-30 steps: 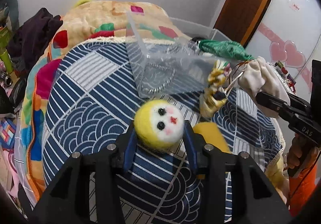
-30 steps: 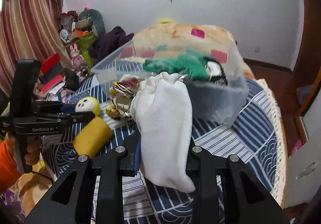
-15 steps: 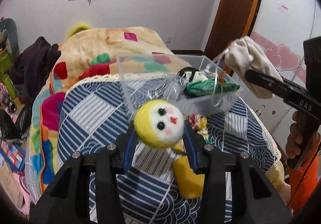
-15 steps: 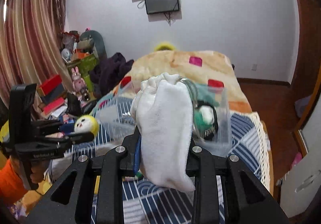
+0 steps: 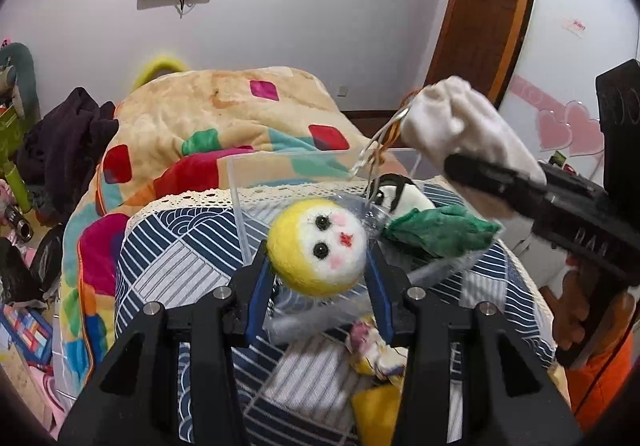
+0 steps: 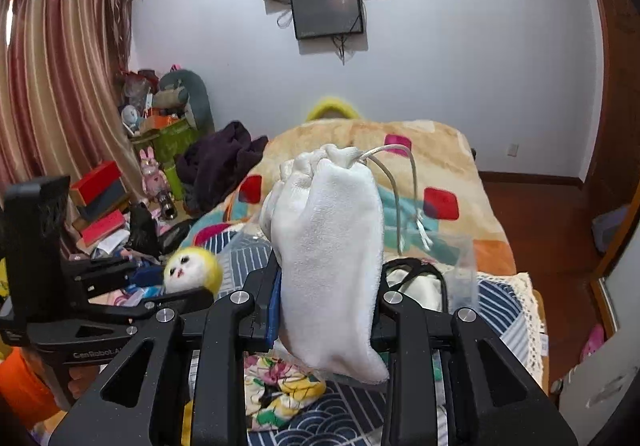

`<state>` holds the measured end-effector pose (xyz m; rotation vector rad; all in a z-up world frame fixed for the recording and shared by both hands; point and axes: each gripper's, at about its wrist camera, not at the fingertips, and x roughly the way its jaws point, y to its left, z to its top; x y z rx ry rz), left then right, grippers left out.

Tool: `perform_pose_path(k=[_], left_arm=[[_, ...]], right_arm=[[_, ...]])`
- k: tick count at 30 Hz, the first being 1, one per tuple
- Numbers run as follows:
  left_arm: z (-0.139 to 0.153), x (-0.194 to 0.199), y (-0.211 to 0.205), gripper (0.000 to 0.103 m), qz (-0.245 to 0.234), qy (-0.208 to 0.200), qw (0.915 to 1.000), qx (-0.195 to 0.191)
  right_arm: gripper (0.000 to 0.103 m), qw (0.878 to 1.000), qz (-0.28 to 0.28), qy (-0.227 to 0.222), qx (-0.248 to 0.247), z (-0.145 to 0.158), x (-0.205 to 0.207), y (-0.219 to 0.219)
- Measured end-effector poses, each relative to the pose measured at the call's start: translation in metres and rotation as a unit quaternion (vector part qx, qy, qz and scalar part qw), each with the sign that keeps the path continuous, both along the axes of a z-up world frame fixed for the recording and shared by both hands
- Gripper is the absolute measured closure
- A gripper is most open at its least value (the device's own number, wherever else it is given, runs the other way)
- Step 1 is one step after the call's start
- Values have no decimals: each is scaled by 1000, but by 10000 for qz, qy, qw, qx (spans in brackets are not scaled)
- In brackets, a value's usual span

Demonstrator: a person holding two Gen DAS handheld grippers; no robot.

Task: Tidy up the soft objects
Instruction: 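Carry the doll ball and white pouch into the clear box and release both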

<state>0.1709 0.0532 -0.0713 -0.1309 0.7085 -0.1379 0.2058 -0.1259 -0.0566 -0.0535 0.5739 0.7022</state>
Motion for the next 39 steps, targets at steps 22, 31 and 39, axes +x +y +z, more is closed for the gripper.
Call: perform_pose_path(k=[22, 31, 39], left_arm=[[-27, 43, -7, 56, 57, 396, 9992, 30], [-22, 33, -5, 54, 21, 359, 9993, -80], [-4, 4, -9, 42, -37, 31, 10000, 66]], right_arm=[[74, 9929, 67, 985, -662, -53, 40, 27], [70, 9924, 132, 773, -943, -49, 31, 22], [46, 9945, 144, 464, -924, -35, 12, 14]])
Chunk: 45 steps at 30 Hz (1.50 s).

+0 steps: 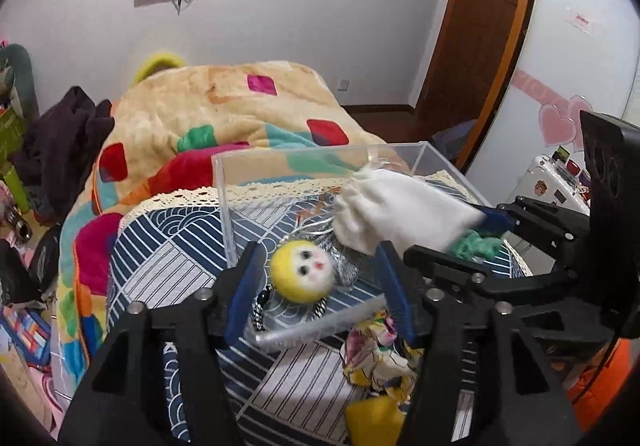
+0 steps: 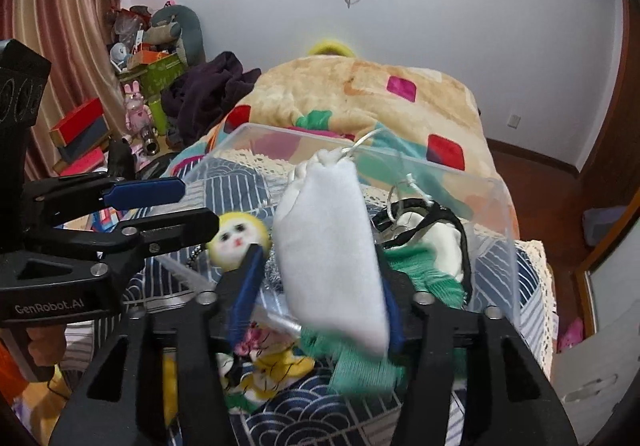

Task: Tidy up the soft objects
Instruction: 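Carry the doll ball and white pouch into the clear box and release both, then grasp the yellow sponge with the left tool while the right tool grasps the floral scrunchie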

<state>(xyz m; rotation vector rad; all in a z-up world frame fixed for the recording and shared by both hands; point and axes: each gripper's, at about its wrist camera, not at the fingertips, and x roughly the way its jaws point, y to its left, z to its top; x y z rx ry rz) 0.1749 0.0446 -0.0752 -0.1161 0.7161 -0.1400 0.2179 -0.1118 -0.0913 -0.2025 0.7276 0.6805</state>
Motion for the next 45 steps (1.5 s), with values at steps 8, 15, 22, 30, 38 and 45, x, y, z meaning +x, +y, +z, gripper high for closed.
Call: perform_pose_path(k=[8, 15, 22, 30, 38, 45], left_arm=[[-2, -34, -3, 36, -126, 38, 9999, 55], [-27, -56, -13, 36, -237, 359, 9991, 25], [-58, -64, -24, 36, -302, 779, 9965, -76], [-71, -75, -28, 49, -422, 855, 9948, -346], [-69, -87, -27, 71, -424, 758, 9944, -595], [-52, -94, -2, 72, -52, 481, 9977, -483]], right_arm=[[42, 9994, -47, -284, 195, 12, -24, -20], [42, 9988, -171, -353, 293, 12, -41, -37], [42, 9991, -287, -272, 164, -3, -53, -41], [42, 9987, -353, 265, 263, -25, -50, -42], [42, 9975, -238, 632, 221, -42, -54, -33], [42, 9970, -65, 743, 190, -46, -54, -17]])
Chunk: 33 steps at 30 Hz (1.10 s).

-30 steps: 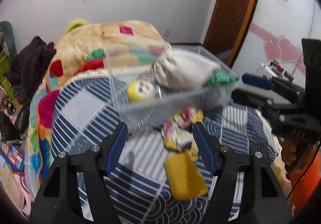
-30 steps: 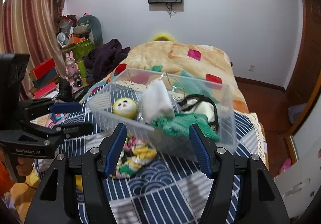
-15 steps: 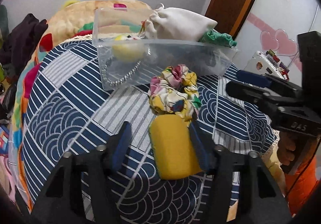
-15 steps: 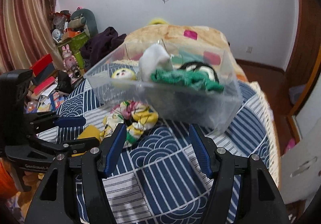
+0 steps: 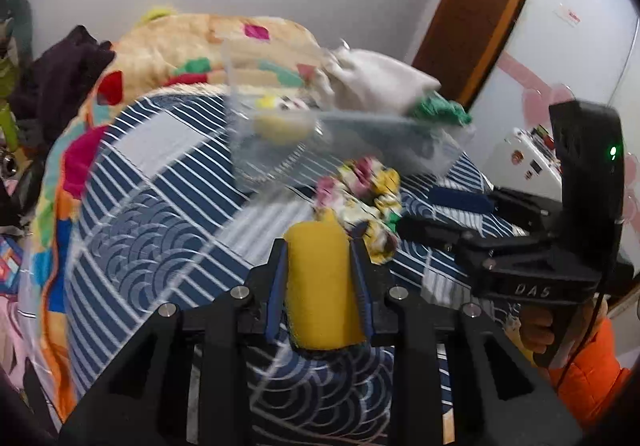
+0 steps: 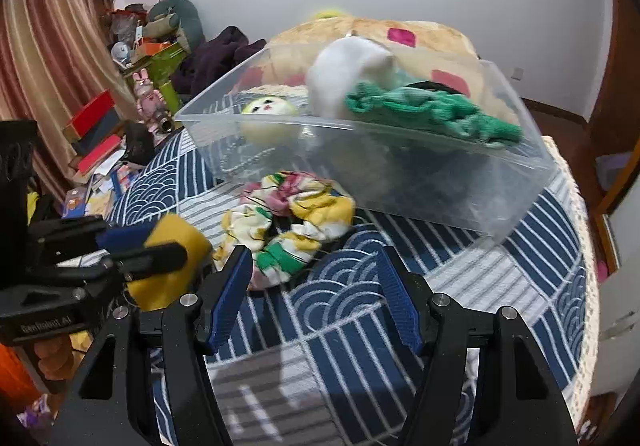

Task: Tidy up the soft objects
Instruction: 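Grasp the yellow sponge with the left tool while the right tool grasps the floral scrunchie, then lower the yellow sponge and floral scrunchie into the clear box and open both tools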

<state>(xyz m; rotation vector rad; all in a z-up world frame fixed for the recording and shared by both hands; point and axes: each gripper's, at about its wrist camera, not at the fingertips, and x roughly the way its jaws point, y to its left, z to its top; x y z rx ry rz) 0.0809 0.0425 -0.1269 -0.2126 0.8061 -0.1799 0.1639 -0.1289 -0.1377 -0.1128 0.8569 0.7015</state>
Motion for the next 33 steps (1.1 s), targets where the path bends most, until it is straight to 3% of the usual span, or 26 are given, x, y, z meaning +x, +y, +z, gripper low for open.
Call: perform_pose_path(k=[13, 14, 16, 19, 24, 33], left_arm=[[-6, -1, 23, 72, 252, 72, 9996, -138], [-6, -1, 22, 72, 254, 76, 9995, -144], [-6, 0, 22, 72, 258, 72, 9995, -156], [-3, 1, 22, 72, 257, 41, 9996, -149], [6, 1, 22, 72, 267, -84, 9995, -109], [43, 11, 22, 72, 326, -554, 9979, -75]], right_arm=[[42, 9986, 367, 375, -116, -16, 8, 31], [44, 9984, 355, 419, -93, -17, 8, 30], [61, 9987, 318, 406, -63, -17, 9, 28], [76, 9987, 324, 390, -36, -16, 8, 24], [83, 9982, 445, 343, 226, -10, 2, 15], [84, 9965, 321, -369, 680, 40, -11, -14]])
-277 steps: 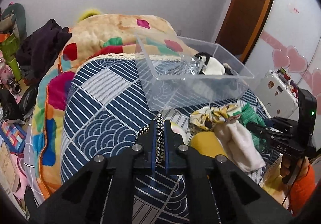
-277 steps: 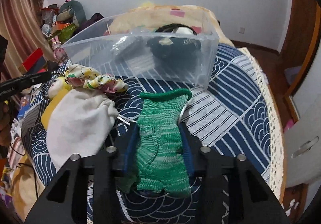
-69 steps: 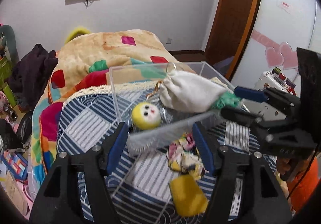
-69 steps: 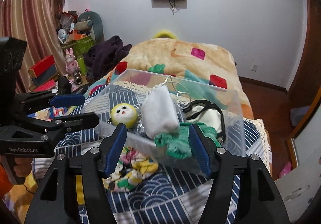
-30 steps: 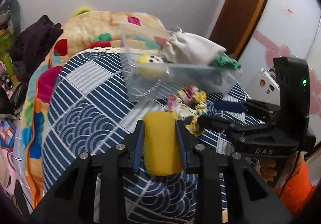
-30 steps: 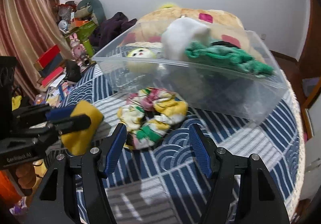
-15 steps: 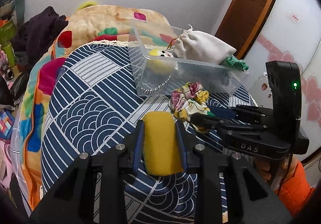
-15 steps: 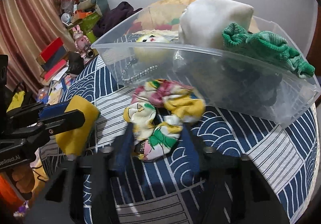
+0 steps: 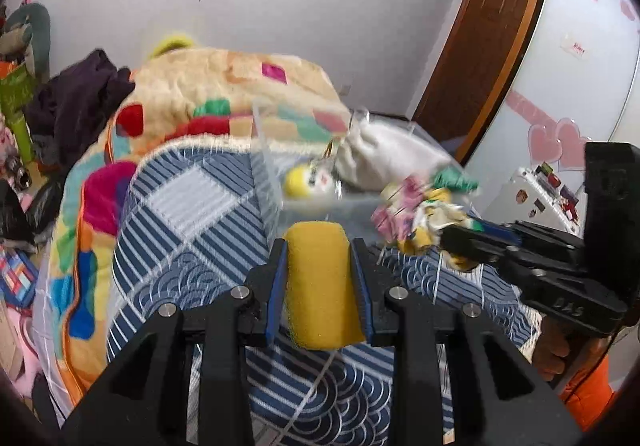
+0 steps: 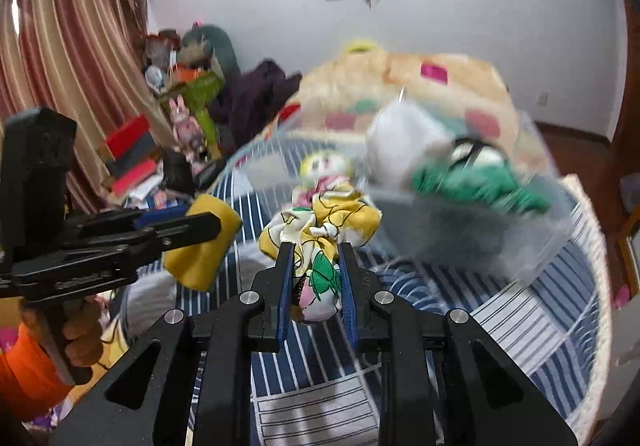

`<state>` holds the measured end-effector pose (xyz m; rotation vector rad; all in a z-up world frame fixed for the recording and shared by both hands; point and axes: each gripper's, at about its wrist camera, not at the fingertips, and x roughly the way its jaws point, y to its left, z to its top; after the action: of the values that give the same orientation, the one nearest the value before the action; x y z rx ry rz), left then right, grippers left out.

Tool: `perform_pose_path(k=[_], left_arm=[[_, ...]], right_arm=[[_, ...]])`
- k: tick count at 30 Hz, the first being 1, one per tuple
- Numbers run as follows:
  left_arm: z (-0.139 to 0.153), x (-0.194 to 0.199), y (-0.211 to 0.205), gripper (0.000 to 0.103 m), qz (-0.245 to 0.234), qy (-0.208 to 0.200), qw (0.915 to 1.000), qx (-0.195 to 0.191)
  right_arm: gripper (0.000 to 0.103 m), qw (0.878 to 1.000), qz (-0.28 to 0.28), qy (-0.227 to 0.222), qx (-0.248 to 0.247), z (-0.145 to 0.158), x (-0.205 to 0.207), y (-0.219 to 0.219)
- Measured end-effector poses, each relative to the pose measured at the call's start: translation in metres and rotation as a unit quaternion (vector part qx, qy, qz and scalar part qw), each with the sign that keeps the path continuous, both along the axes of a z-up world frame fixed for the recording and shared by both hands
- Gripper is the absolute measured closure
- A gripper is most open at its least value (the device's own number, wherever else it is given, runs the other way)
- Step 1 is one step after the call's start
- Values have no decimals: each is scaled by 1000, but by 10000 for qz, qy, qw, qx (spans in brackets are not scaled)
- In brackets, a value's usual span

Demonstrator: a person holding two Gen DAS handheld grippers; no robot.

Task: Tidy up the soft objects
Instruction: 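Lower the yellow sponge and floral scrunchie into the clear box and open both tools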

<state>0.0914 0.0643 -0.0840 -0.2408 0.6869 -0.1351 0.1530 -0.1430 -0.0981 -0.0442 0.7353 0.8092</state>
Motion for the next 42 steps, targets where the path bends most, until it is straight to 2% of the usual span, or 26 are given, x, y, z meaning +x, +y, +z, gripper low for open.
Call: perform_pose_path(k=[9, 13, 20, 28, 31, 38, 40, 42], left_arm=[[40, 21, -6, 72, 65, -604, 9980, 151], [46, 35, -7, 72, 130, -672, 9973, 247], [39, 69, -7, 72, 214, -571, 9980, 172], [19, 107, -27, 72, 67, -353, 9987, 359], [7, 119, -30, 72, 1, -180, 9995, 263], [-8, 124, -38, 72, -102, 19, 9992, 387], [-10, 123, -39, 69, -124, 59, 9991, 396], [-10, 122, -38, 61, -126, 129, 9993, 335]], right_arm=[[83, 9957, -509, -697, 331, 44, 10, -22], [83, 9934, -756, -797, 316, 49, 23, -23], [83, 9890, -1147, -915, 176, 50, 40, -24], [83, 9898, -1259, -662, -114, 34, 65, -17], [83, 9902, -1299, -456, -234, 24, 75, -17], [82, 9921, -1200, -23, -371, 6, 86, -16], [80, 9925, -1142, -5, -431, 4, 84, -15], [77, 9932, -1079, 42, -441, 4, 84, -16]])
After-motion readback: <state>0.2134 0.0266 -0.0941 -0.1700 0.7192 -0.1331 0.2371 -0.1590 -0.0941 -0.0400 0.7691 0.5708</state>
